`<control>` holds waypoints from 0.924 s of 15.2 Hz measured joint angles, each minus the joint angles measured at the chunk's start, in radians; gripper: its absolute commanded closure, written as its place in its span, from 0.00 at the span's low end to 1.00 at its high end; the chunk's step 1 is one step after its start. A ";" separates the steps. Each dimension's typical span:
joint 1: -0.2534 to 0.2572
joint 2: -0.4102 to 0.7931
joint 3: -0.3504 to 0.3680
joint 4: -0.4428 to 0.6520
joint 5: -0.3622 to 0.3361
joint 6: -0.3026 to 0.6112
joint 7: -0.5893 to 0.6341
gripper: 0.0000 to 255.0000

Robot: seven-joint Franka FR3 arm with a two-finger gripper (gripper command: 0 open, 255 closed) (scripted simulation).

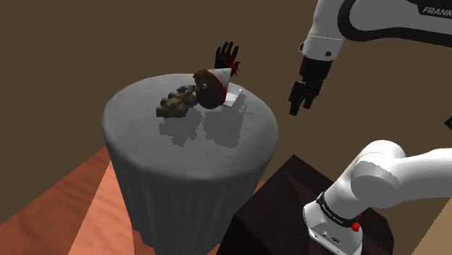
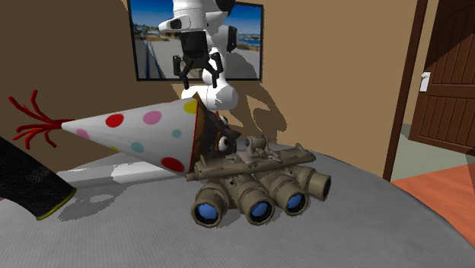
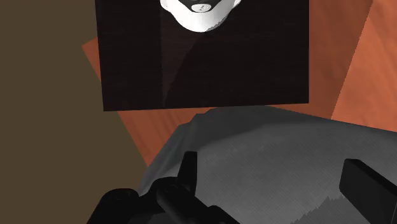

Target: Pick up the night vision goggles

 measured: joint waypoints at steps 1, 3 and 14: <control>0.000 0.000 0.000 0.000 0.000 0.000 0.000 0.00; 0.002 0.041 0.021 0.024 0.012 0.023 0.025 0.00; -0.001 0.416 0.172 0.288 0.031 0.189 0.245 0.00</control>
